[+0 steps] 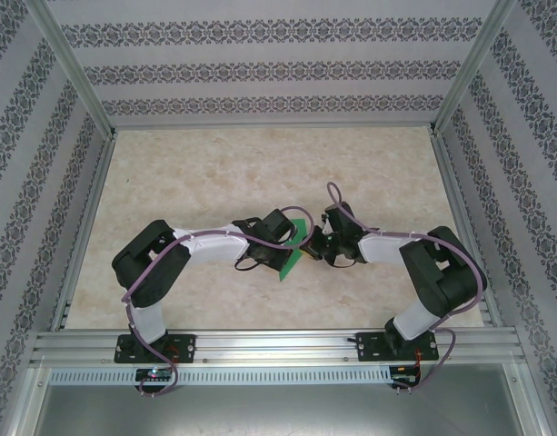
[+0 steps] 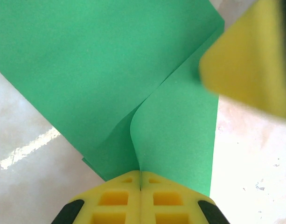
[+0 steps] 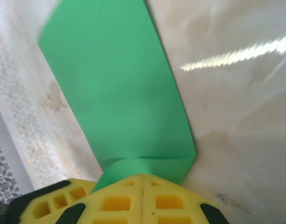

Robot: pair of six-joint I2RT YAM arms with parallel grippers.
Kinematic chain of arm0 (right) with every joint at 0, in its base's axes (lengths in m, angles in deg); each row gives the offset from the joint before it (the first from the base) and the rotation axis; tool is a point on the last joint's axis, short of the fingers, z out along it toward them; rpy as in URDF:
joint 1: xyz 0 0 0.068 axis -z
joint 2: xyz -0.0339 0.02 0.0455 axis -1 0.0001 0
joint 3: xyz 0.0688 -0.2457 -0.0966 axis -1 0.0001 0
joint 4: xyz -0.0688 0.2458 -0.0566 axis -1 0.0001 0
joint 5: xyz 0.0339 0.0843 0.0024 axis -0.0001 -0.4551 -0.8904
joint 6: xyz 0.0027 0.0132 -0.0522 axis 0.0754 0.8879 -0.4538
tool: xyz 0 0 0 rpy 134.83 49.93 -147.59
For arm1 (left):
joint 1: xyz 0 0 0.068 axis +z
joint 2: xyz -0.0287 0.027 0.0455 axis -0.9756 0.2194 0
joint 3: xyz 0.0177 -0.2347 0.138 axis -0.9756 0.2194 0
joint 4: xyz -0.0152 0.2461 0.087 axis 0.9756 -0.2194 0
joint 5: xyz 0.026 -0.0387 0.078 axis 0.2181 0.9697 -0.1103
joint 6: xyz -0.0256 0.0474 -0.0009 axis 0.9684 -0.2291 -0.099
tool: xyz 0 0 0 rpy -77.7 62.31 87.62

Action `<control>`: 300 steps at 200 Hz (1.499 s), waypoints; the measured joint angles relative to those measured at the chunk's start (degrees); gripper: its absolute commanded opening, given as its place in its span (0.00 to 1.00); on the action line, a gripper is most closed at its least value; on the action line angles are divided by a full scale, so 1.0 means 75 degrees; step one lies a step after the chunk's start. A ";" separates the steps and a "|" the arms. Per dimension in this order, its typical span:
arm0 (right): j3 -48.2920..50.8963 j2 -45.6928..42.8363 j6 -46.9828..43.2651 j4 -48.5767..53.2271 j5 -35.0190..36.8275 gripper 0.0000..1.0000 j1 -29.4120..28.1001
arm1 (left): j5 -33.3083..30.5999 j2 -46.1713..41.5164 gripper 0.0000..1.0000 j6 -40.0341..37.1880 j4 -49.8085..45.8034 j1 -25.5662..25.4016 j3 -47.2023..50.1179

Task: Fold a paper plane with a square sheet of paper (pick it up from the middle)
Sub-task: Third fold the triangle at the center of the table.

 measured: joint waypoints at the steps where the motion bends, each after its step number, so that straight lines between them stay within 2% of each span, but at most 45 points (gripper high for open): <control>1: -0.0012 -0.0009 -0.0020 0.0015 -0.0012 0.02 0.0017 | 0.0000 0.0000 0.00 0.0000 0.0000 0.0000 0.0003; 89: -0.0711 0.0968 -0.0755 0.0265 -0.0373 0.01 0.0289 | 0.0000 0.0009 0.00 0.0000 0.0003 0.0000 -0.0017; 123: -0.0761 0.0938 -0.0903 0.0440 -0.0356 0.02 0.0289 | -0.0143 -0.0055 0.16 0.0023 -0.0149 0.0000 -0.0026; 162: -0.0790 0.0912 -0.1046 0.0592 -0.0332 0.02 0.0286 | -0.0860 -0.0845 0.31 0.0289 -0.1262 0.0076 -0.0032; 197: -0.0790 0.0912 -0.1040 0.0580 -0.0347 0.03 0.0286 | -0.1186 -0.1641 0.23 0.0906 -0.1682 0.0283 -0.0076; 232: -0.0790 0.0909 -0.1040 0.0586 -0.0356 0.03 0.0286 | 0.0219 -0.1967 0.14 0.1443 -0.0968 0.0271 0.0047; 267: -0.0775 0.0892 -0.1000 0.0568 -0.0332 0.04 0.0286 | 0.1183 -0.1055 0.09 0.1862 -0.0149 -0.0160 -0.0064; 300: -0.0699 0.0772 -0.0863 0.0583 -0.0326 0.06 0.0286 | 0.1405 -0.0122 0.07 0.2177 0.0052 -0.0423 -0.0044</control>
